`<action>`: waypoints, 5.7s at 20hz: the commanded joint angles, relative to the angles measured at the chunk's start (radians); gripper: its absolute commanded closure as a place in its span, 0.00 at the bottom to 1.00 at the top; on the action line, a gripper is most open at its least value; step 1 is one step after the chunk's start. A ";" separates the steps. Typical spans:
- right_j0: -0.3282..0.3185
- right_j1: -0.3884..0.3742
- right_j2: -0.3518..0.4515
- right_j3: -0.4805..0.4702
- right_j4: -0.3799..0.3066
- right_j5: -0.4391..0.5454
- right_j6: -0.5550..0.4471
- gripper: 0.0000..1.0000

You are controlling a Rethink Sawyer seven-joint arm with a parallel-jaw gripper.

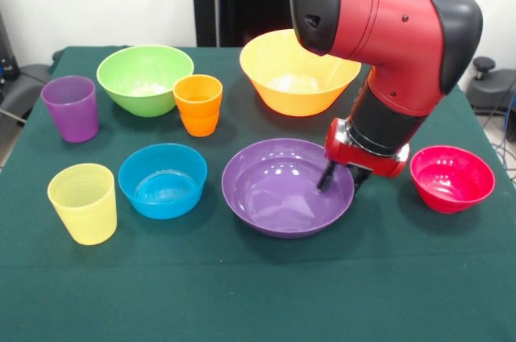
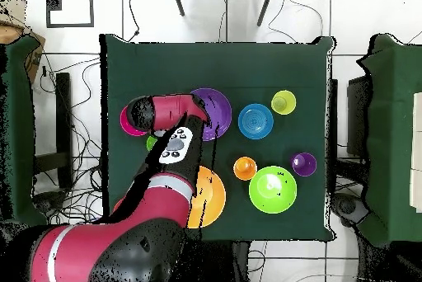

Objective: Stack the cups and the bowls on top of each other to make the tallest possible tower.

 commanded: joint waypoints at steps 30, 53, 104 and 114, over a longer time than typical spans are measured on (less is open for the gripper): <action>-0.003 -0.023 0.095 0.045 -0.023 -0.077 0.084 1.00; -0.105 -0.137 0.227 0.192 -0.049 -0.145 -0.018 1.00; -0.202 -0.250 0.366 0.349 -0.075 -0.187 -0.051 1.00; -0.176 -0.252 0.330 0.330 -0.108 -0.163 -0.028 1.00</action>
